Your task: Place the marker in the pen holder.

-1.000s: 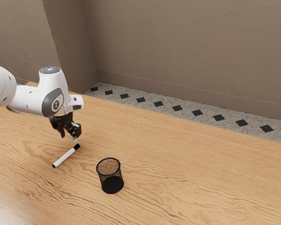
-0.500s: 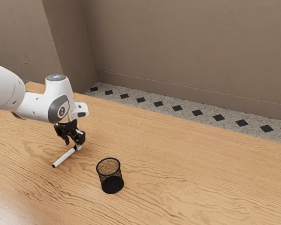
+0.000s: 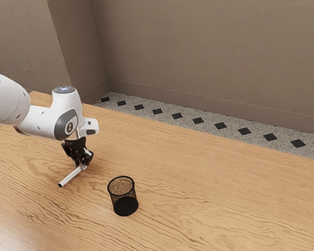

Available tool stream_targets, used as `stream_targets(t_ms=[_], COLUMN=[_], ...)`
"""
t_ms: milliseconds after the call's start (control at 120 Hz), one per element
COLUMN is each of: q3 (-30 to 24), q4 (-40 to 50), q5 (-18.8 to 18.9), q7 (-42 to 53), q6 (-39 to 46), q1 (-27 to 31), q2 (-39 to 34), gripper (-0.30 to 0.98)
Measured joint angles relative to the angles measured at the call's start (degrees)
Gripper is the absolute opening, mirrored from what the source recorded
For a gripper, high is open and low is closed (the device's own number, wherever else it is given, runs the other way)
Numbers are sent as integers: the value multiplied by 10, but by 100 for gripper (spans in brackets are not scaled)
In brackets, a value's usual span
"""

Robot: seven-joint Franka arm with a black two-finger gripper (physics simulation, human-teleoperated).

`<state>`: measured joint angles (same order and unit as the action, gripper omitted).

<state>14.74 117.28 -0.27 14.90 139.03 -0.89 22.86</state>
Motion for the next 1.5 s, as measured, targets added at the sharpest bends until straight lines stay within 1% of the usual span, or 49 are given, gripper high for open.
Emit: stream_targets(t_ms=[100,233,367,433,500,675,783,833,892,1100,1233,1292,1400,1500], q3=[0,0,0,0,0,-21,-25,-26,-26,-29,-48,-36,-44,-50], q4=[-1,-2,-6,-5,-1,11,33,42,56,75,75,71,69,70], q5=[-2,2,8,12,16,20,18,17,16,15,14,13,12,10], q7=[4,7,6,3,1,-9,-14,-16,-20,-35,-43,-46,-51,-55], q6=[0,1,3,3,0,-19,-21,-14,2,51,68,72,78,81], q1=[0,0,-4,-15,-36,-123,-172,-184,-182,-129,-100,-109,-111,-134], q2=[4,6,3,-29,-77,-213,-254,-257,-256,-245,-228,-217,-212,-211], gripper=[13,2,-5,-7,-8,-10,-10,-10,-10,-10,-10,-10,-10,-10])
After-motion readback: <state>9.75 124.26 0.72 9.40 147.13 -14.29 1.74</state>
